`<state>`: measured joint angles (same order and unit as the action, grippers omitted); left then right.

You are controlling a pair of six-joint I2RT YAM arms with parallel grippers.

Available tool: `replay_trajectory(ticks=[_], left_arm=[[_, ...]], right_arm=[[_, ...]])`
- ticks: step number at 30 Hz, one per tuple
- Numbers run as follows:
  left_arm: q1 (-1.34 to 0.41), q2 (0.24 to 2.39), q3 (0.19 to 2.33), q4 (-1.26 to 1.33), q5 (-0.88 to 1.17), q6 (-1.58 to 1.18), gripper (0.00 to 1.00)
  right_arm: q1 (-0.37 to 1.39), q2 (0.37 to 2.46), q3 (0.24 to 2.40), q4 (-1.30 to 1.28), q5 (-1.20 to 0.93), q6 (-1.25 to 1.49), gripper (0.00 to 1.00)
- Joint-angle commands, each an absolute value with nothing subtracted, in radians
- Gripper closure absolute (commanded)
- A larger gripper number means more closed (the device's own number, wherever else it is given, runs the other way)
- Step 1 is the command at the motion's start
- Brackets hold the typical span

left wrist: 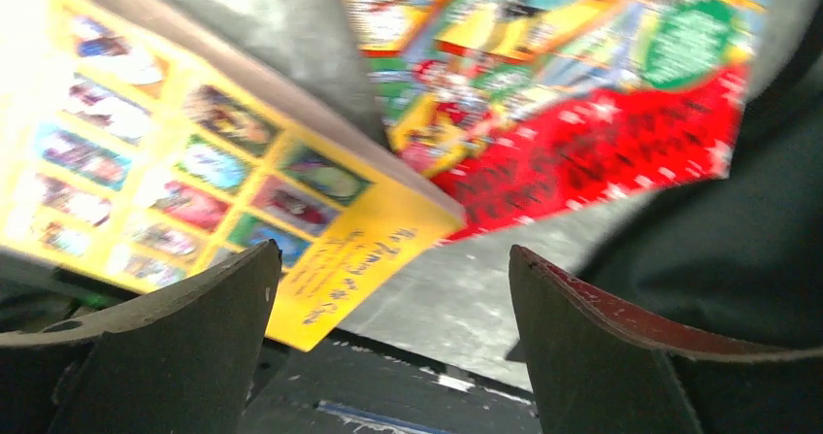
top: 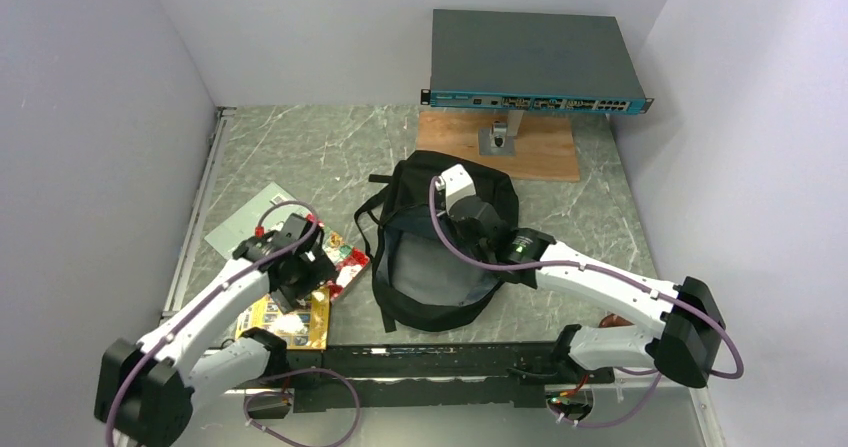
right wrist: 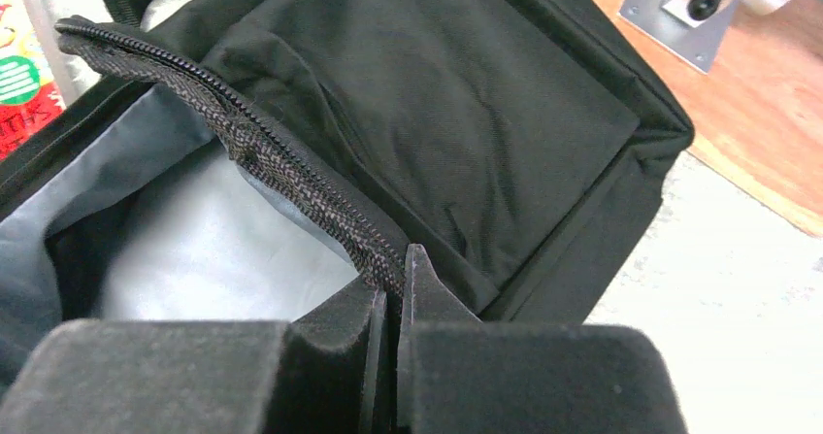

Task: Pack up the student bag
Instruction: Pick up the book from the center of the board.

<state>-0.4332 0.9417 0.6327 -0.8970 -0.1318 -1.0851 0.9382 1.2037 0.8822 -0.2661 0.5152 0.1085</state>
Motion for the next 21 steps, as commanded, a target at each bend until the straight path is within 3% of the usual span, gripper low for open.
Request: replay_trajectory(ticks=[1, 5, 14, 21], left_arm=[[-0.410, 1.116, 0.784, -1.111, -0.304, -1.210, 0.08], [-0.351, 1.246, 0.867, -1.166, -0.326, -1.207, 0.03], [0.010, 1.373, 0.844, -1.086, -0.167, -1.100, 0.13], [0.087, 1.467, 0.846, -1.047, -0.159, -1.121, 0.13]], right_arm=[[0.936, 1.178, 0.877, -0.216, 0.453, 0.142, 1.00], [0.936, 1.128, 0.845, -0.203, 0.443, 0.152, 1.00], [0.935, 1.073, 0.797, -0.182, 0.422, 0.151, 1.00], [0.936, 1.062, 0.770, -0.158, 0.426, 0.119, 1.00]])
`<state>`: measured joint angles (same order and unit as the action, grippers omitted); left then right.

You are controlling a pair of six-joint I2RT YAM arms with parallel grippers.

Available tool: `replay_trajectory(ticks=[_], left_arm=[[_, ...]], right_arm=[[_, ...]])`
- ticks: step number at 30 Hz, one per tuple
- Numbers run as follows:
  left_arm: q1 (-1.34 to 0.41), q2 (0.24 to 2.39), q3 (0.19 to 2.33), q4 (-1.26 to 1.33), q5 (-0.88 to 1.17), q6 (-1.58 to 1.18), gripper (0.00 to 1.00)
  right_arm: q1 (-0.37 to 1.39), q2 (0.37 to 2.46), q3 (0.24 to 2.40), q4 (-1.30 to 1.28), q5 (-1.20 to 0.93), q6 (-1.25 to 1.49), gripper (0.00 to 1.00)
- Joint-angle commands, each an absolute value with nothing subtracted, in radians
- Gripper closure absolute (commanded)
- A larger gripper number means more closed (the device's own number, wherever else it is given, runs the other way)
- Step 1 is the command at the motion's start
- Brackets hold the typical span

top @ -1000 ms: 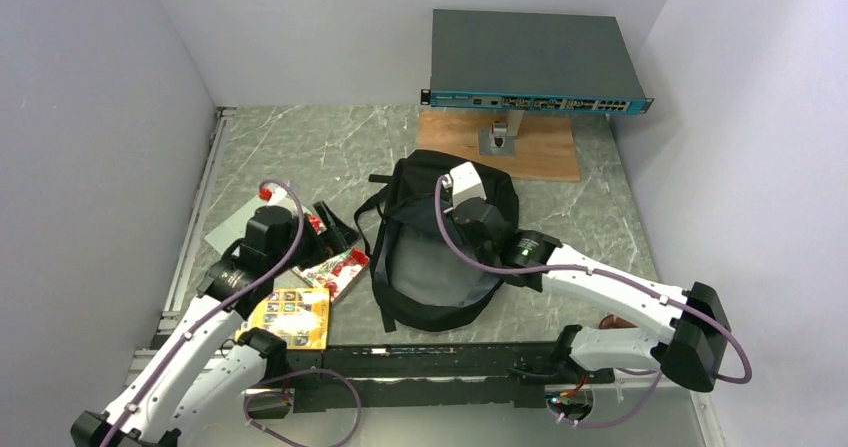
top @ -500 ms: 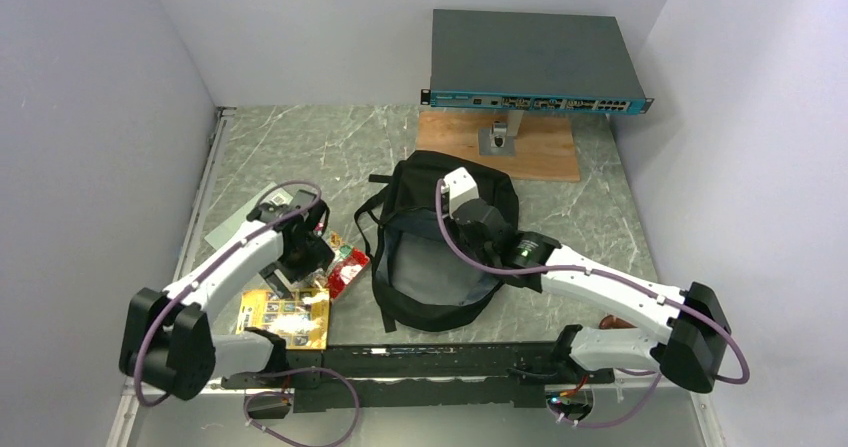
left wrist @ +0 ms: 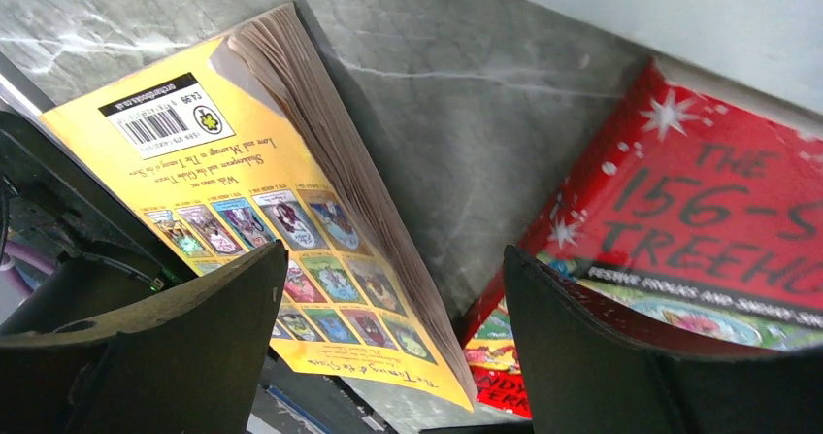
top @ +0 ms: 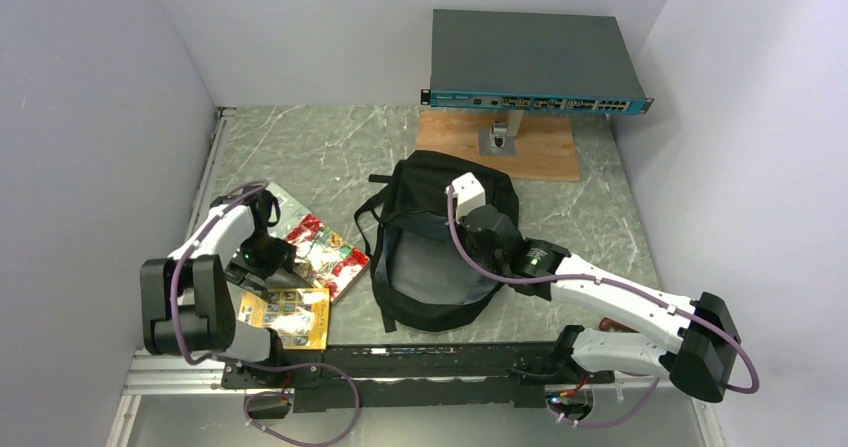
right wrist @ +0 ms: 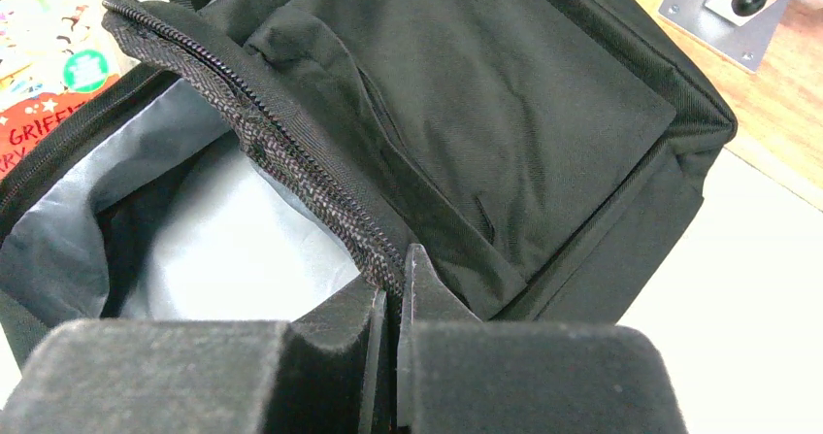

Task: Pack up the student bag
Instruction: Pick up the book from the center of the board.

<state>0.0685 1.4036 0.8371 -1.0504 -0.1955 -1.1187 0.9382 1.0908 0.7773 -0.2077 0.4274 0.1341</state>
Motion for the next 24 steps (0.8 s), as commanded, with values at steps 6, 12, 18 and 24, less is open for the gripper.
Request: replay_trajectory(ticks=[6, 12, 18, 24], left_arm=[[0.098, 1.530, 0.832, -1.120, -0.150, -1.201, 0.19], [0.105, 1.576, 0.802, -1.098, -0.094, -1.216, 0.28], [0.109, 1.568, 0.769, -1.104, -0.086, -1.229, 0.50], [0.110, 1.458, 0.799, -1.175, -0.093, -1.236, 0.85]], right_arm=[[0.936, 1.025, 0.746, -0.129, 0.401, 0.123, 1.00], [0.936, 1.020, 0.741, -0.121, 0.390, 0.123, 1.00], [0.936, 1.012, 0.735, -0.115, 0.388, 0.127, 1.00], [0.936, 1.007, 0.735, -0.119, 0.393, 0.123, 1.00]])
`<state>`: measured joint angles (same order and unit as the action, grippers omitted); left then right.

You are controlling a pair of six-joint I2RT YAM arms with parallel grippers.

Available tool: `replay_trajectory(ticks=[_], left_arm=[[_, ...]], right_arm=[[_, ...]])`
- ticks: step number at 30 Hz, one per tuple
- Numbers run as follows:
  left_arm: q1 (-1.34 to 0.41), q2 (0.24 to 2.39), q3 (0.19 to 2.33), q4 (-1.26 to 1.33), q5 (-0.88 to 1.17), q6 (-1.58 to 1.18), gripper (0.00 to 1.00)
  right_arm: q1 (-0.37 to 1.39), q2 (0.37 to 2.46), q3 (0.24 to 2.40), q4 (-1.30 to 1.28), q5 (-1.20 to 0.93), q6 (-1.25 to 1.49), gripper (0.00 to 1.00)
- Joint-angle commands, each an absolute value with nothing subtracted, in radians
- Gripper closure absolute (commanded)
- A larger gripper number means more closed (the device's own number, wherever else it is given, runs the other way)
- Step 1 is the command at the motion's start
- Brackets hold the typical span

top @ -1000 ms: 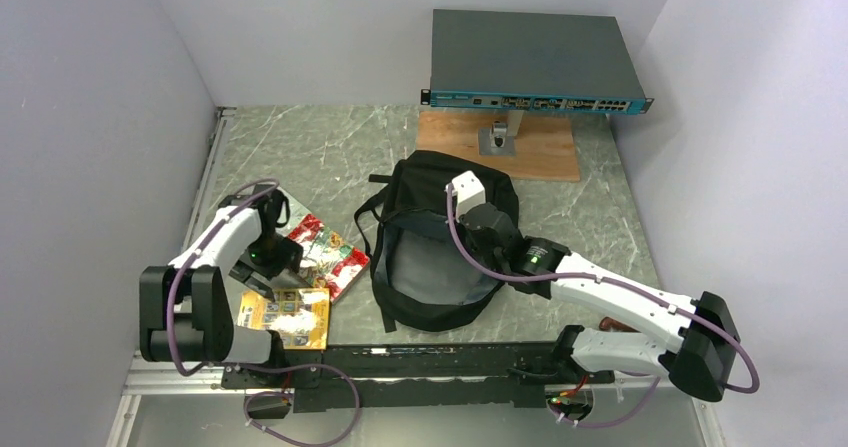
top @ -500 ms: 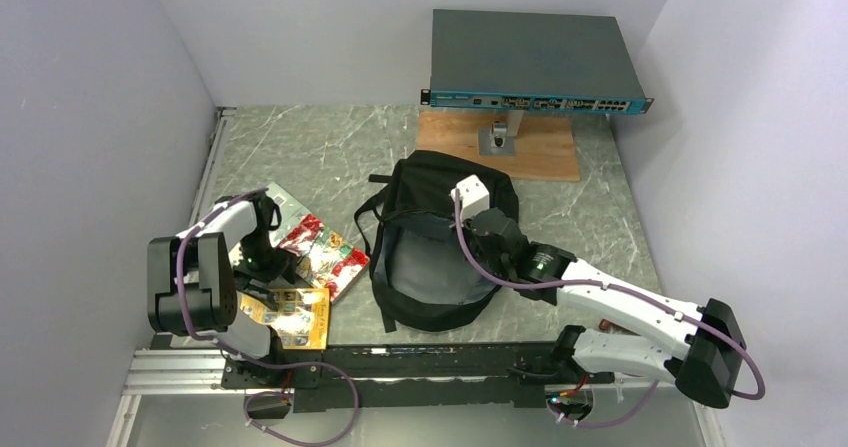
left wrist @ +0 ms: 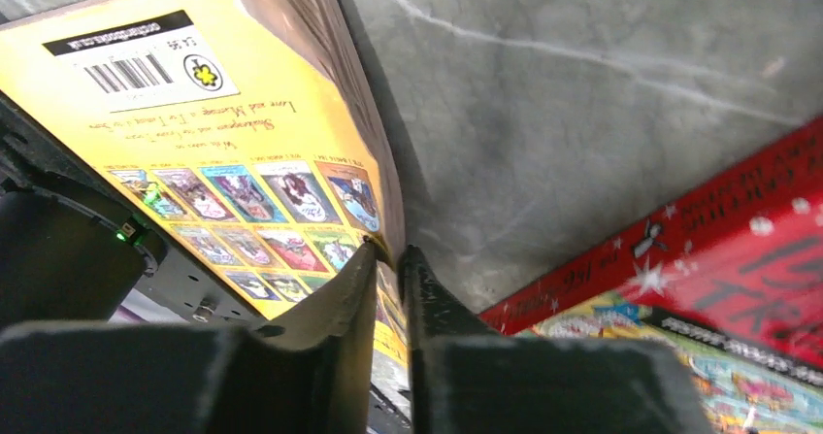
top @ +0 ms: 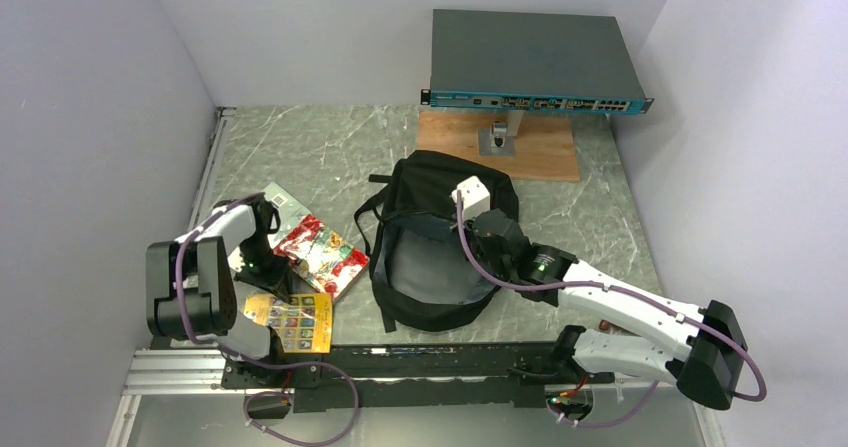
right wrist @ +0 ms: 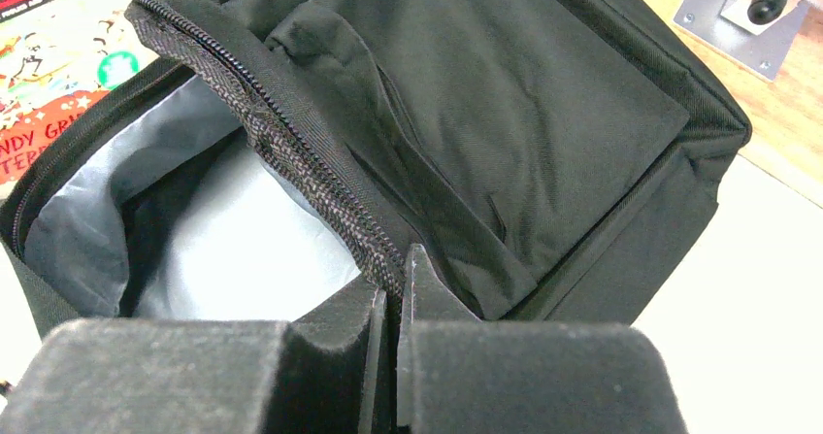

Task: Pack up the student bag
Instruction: Pick up the book from the center of the board, then place the book in the student bag.

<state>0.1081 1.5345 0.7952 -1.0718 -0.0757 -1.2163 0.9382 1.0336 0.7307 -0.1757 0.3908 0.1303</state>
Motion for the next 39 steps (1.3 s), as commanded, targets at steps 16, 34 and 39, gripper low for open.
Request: replay_trajectory(ticks=[16, 34, 39], left_arm=[[0.107, 0.855, 0.866, -0.951, 0.195, -0.973, 1.00], [-0.222, 0.650, 0.673, 0.004, 0.682, -1.031, 1.00], [-0.364, 0.651, 0.583, 0.183, 0.642, -1.138, 1.00]], right_arm=[[0.936, 1.049, 0.798, -0.161, 0.393, 0.143, 1.00], [0.852, 1.107, 0.978, -0.247, 0.408, 0.436, 1.00], [0.762, 1.099, 1.000, -0.275, 0.392, 0.603, 1.00]])
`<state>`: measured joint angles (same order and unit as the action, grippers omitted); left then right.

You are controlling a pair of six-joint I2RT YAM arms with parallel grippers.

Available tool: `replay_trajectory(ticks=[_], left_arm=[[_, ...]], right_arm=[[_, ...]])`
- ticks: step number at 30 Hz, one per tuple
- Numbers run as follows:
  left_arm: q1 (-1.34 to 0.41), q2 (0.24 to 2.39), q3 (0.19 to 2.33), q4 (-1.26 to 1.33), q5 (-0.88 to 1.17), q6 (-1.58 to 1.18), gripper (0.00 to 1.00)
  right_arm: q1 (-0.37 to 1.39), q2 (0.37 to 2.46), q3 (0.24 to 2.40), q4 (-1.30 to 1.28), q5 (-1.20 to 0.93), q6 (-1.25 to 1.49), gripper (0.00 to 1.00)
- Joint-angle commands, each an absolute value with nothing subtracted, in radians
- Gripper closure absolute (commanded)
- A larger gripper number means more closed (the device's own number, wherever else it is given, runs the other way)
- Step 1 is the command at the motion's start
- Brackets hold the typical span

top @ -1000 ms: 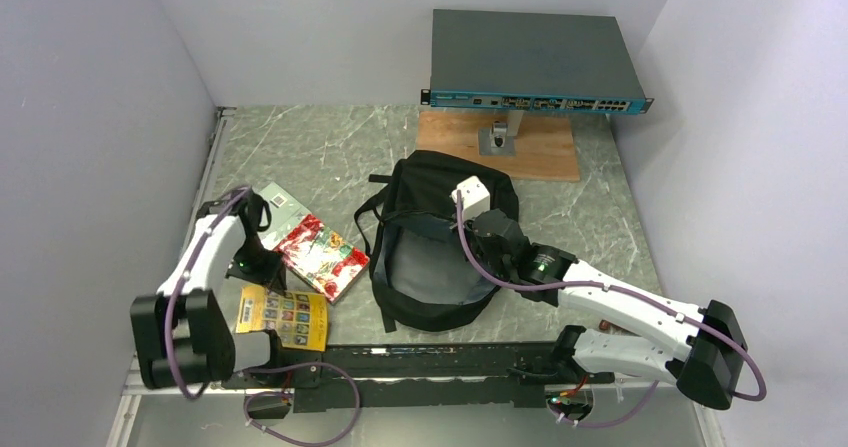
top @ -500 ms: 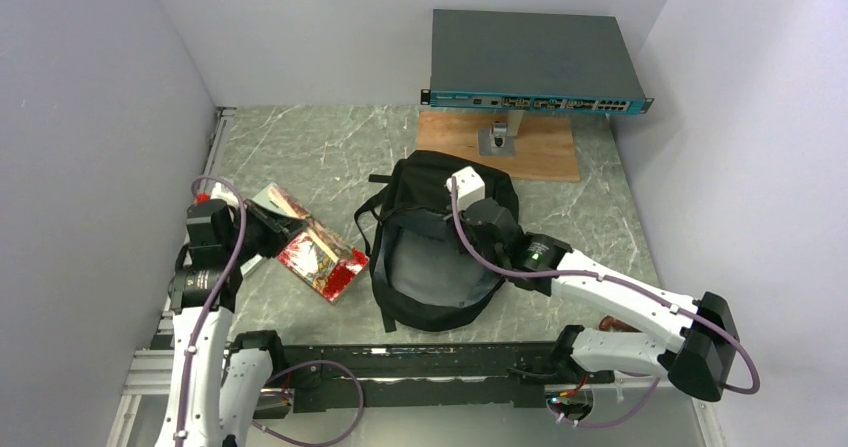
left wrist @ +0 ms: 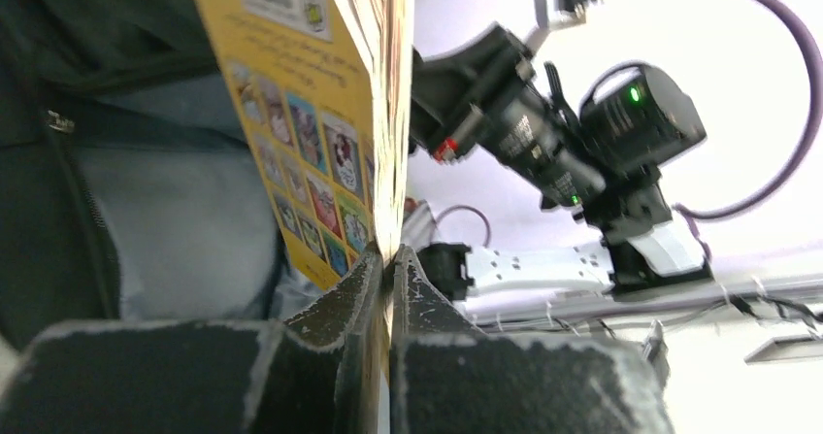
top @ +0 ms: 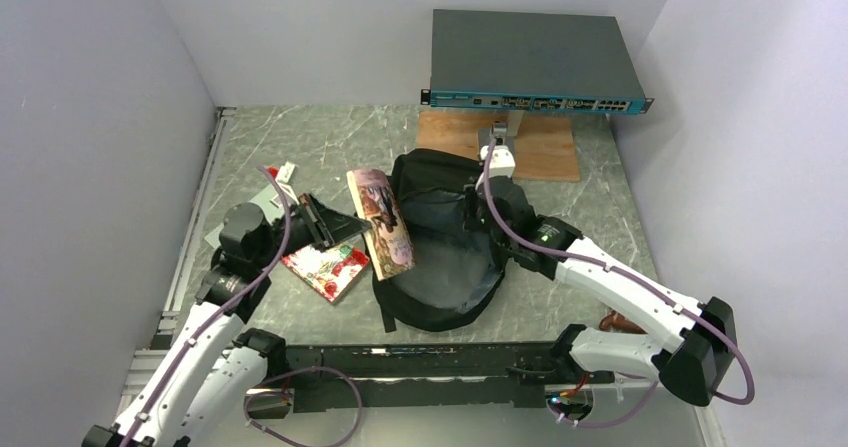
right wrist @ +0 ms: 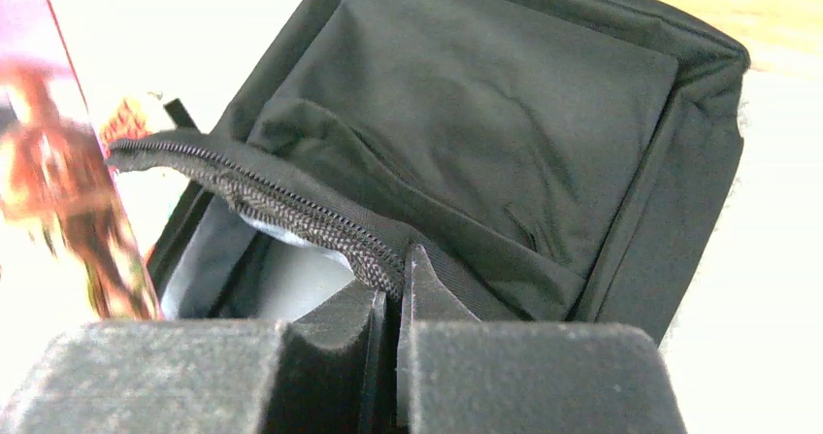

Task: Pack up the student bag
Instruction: Place the book in the student bag.

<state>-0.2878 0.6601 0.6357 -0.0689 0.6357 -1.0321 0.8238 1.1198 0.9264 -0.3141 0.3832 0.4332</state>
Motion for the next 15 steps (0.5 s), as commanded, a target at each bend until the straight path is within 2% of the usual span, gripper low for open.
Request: replay_trajectory(ticks=[1, 5, 11, 15], left_arm=[[-0.385, 0.650, 0.562, 0.210, 0.635, -1.152, 1.00], [-0.442, 0.633, 0.449, 0.313, 0.591, -1.216, 1.00], [-0.469, 0.649, 0.114, 0.641, 0.491, -1.344, 1.00], [-0.469, 0.687, 0.055, 0.587, 0.451, -1.290, 1.00]], right_arm=[[0.740, 1.095, 0.999, -0.273, 0.378, 0.623, 1.00], [0.684, 1.074, 0.980, -0.236, 0.323, 0.648, 1.00], [0.680, 1.071, 0.944, -0.195, 0.286, 0.637, 1.00], [0.681, 1.087, 0.927, -0.177, 0.241, 0.635, 1.00]])
